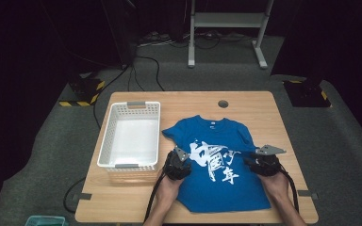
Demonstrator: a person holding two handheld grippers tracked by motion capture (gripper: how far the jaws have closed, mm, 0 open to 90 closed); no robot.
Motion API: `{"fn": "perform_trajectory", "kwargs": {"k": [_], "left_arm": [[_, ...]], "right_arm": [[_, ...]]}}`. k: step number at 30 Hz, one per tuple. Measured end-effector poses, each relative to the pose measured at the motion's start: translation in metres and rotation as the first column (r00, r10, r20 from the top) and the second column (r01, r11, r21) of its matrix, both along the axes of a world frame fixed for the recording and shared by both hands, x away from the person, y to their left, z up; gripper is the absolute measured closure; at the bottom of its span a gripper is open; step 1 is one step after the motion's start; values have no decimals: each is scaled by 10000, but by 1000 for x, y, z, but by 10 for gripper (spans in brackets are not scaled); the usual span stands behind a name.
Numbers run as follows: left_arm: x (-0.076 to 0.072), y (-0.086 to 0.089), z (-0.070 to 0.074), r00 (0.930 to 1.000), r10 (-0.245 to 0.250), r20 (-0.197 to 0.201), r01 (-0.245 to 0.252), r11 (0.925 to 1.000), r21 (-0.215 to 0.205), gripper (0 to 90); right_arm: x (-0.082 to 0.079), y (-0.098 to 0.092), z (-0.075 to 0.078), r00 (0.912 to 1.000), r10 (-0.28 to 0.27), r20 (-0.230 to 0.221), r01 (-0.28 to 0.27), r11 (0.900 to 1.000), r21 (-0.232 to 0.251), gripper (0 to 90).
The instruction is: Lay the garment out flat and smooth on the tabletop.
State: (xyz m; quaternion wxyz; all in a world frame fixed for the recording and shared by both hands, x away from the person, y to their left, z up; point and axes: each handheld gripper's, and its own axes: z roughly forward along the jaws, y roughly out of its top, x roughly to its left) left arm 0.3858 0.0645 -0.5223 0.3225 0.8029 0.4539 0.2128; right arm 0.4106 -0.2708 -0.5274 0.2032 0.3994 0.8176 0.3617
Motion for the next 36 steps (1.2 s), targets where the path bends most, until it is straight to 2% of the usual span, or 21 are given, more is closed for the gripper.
{"fn": "perform_trajectory", "kwargs": {"k": [3,9,11,13,18,19,20,23,26,28,32,35,36], "left_arm": [[13,-8,0,9999,18,101,-18,10000,-68,535],[39,-11,-5,9993,350,-116,-351,9993,-124,518],[42,-10,-8,9988,402,-276,-406,9990,-163,521],[44,-7,-9,9988,397,-285,-407,9985,-378,516],[46,-4,-13,9986,528,15,-526,9970,-561,459],[46,-4,-15,9981,577,230,-562,9965,-613,458],[45,-3,-17,9974,597,393,-568,9959,-708,458],[45,-3,-18,9972,613,427,-579,9953,-777,459],[45,-2,-18,9975,577,412,-543,9954,-793,458],[45,-2,-18,9975,578,412,-544,9953,-797,458],[45,-2,-18,9975,571,413,-537,9954,-790,458],[44,-2,-17,9977,547,404,-514,9956,-786,455],[45,-2,-17,9979,528,386,-497,9957,-777,453]], "right_arm": [[6,-1,6,9991,-304,312,298,9994,186,592],[26,-3,12,9954,-864,422,860,9962,116,591],[34,-4,12,9930,-1108,402,1105,9938,94,591],[42,-5,11,9906,-1332,324,1333,9911,5,591],[63,-5,0,9834,-1815,-37,1812,9825,-421,567],[65,-5,-2,9828,-1843,-137,1835,9820,-444,570],[67,-5,-5,9830,-1826,-178,1820,9828,-300,586],[69,-6,-6,9841,-1749,-313,1749,9846,-40,710],[70,-8,-5,9857,-1666,-249,1661,9859,-216,847],[71,-11,-5,9843,-1755,-168,1750,9842,-276,865],[69,-20,-5,9778,-2088,-152,2087,9780,-45,857],[69,-23,-6,9699,-2425,-209,2427,9701,59,709],[69,-23,-6,9674,-2517,-263,2521,9676,120,685]]}}
